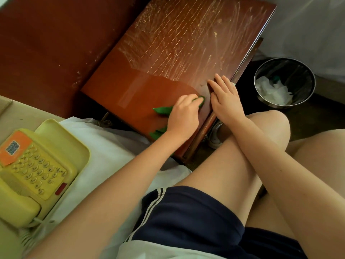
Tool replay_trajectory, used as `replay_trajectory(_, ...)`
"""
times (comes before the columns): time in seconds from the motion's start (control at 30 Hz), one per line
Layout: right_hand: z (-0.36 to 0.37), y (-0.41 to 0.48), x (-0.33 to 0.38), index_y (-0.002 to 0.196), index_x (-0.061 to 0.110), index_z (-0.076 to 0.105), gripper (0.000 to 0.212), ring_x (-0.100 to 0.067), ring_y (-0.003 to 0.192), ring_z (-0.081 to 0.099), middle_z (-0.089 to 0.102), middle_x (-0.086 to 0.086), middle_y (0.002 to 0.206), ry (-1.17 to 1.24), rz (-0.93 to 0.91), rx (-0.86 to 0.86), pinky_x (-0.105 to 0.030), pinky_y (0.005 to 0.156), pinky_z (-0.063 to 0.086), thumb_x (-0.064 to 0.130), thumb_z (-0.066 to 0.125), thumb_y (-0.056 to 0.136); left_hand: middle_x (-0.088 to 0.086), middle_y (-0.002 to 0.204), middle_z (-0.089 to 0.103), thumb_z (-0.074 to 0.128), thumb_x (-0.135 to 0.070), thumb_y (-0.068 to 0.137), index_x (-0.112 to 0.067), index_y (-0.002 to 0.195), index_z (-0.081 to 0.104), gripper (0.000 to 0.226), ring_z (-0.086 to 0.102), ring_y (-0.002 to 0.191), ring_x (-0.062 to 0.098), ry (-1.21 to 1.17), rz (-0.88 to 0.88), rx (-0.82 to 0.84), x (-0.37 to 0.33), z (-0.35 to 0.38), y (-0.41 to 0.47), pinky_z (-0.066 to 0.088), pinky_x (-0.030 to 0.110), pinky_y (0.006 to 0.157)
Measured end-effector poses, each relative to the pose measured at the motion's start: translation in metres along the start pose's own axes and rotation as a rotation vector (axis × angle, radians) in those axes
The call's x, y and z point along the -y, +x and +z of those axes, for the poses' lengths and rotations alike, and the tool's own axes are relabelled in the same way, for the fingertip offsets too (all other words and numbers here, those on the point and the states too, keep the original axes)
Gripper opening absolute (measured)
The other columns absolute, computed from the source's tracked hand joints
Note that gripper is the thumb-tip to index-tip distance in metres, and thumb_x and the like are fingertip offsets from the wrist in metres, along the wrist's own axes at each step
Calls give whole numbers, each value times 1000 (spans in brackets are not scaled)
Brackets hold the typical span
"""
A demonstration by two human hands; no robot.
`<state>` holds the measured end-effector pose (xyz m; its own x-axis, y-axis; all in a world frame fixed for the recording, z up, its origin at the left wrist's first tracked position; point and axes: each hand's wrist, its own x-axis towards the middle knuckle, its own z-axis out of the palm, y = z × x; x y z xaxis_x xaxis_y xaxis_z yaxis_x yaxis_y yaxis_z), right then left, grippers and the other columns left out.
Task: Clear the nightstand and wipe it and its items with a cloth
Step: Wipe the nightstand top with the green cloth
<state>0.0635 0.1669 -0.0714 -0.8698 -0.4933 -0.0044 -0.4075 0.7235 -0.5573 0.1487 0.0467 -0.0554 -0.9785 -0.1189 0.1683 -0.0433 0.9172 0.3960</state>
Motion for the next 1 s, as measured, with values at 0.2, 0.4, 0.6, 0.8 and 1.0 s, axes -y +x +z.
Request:
replay_trajectory(0.2, -3, -5, -1, 148, 16, 30, 45, -18, 146, 2, 15, -3, 158, 97, 22, 46, -27, 115, 1, 14, 29, 102, 16, 108, 65, 39, -7, 89, 1, 112, 67, 37, 57, 101, 31, -50, 280, 219, 17, -17, -47, 41, 33, 94)
replay_trajectory(0.4, -3, -7, 0, 146, 13, 32, 44, -24, 146, 5, 18, -7, 157, 50, 7, 20, -33, 117, 4, 15, 30, 102, 14, 119, 60, 45, -2, 93, -1, 122, 61, 33, 51, 113, 30, 13, -132, -13, 34, -15, 4, 40, 35, 96)
replay_trajectory(0.6, 0, -7, 0, 145, 11, 34, 44, -29, 145, 11, 22, -10, 155, -17, 18, -3, -36, 116, 8, 16, 32, 101, 13, 130, 56, 40, -6, 96, -4, 128, 57, 36, 46, 123, 28, -39, -114, 1, -6, 7, 25, 37, 36, 102)
replay_trajectory(0.8, -3, -13, -2, 146, 11, 31, 46, -28, 145, 9, 20, -9, 156, -27, 20, 19, -36, 116, 8, 12, 32, 100, 15, 113, 64, 39, -10, 89, -1, 117, 64, 38, 54, 108, 27, -33, 293, 241, 23, -17, -39, 33, 26, 99)
replay_trajectory(1.0, -3, -14, 2, 147, 12, 30, 46, -25, 145, 6, 18, -8, 156, 2, 53, 10, -35, 117, 7, 13, 30, 101, 14, 111, 63, 47, -4, 91, -1, 118, 64, 32, 52, 107, 29, 13, 79, 63, 51, -20, -19, 36, 28, 96)
